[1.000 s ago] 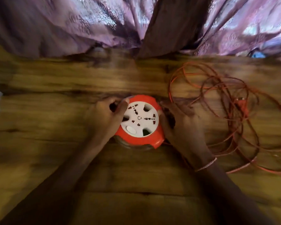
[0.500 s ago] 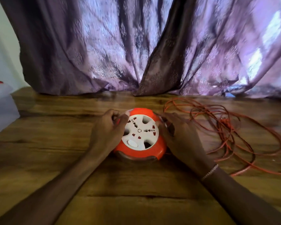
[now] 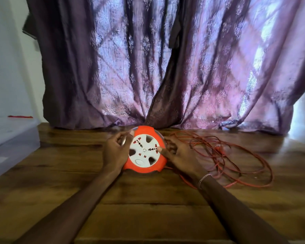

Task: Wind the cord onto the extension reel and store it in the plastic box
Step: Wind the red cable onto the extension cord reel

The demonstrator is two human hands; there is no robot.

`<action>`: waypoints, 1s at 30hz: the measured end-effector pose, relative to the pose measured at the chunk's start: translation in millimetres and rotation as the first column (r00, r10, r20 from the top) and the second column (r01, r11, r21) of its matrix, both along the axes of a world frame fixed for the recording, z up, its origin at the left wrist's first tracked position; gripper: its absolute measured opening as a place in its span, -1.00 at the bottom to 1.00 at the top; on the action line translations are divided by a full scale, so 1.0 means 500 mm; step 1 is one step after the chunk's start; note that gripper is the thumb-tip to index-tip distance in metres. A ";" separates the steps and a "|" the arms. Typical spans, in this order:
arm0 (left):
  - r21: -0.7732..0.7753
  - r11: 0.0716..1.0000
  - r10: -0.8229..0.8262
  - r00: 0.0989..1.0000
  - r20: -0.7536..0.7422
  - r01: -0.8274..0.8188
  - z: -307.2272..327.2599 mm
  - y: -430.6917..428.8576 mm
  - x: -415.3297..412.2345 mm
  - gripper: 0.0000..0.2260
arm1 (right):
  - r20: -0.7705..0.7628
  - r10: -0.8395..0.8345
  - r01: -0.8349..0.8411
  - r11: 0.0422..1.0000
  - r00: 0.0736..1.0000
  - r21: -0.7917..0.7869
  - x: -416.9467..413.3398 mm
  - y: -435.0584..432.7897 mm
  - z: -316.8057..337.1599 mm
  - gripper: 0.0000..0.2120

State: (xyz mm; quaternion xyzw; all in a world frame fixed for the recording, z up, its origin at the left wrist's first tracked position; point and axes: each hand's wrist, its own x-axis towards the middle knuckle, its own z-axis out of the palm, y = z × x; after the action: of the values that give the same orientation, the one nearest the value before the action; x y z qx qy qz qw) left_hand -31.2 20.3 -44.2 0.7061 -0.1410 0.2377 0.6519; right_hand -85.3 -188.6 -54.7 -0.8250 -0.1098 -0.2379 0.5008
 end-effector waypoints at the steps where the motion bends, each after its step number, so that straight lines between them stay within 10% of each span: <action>1: -0.005 1.000 -0.005 1.000 0.010 0.005 -0.003 0.000 0.005 -0.78 | 0.001 0.014 -0.014 0.999 1.000 0.039 0.003 0.001 0.000 -0.60; 11: -0.061 0.987 -0.157 0.984 -0.089 0.151 -0.021 0.002 0.034 -0.59 | 0.031 -0.074 0.069 0.989 0.997 0.131 0.033 -0.003 0.003 -0.67; 20: -0.441 0.856 -0.351 0.930 -0.110 0.271 -0.015 -0.003 0.052 -0.54 | -0.168 0.036 0.090 0.724 0.985 0.683 0.058 0.007 -0.006 -0.70; 30: -0.064 0.991 -0.122 0.991 -0.052 0.118 -0.010 -0.022 0.050 -0.55 | -0.199 0.164 -0.020 0.818 0.966 0.575 0.034 0.032 0.012 -0.52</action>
State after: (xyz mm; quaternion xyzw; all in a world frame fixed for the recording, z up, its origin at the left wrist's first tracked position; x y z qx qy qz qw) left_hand -6.0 9.3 -49.4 0.6824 -0.1576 0.1822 0.6901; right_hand -68.3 -172.7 -48.5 -0.6542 -0.0128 -0.1339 0.7442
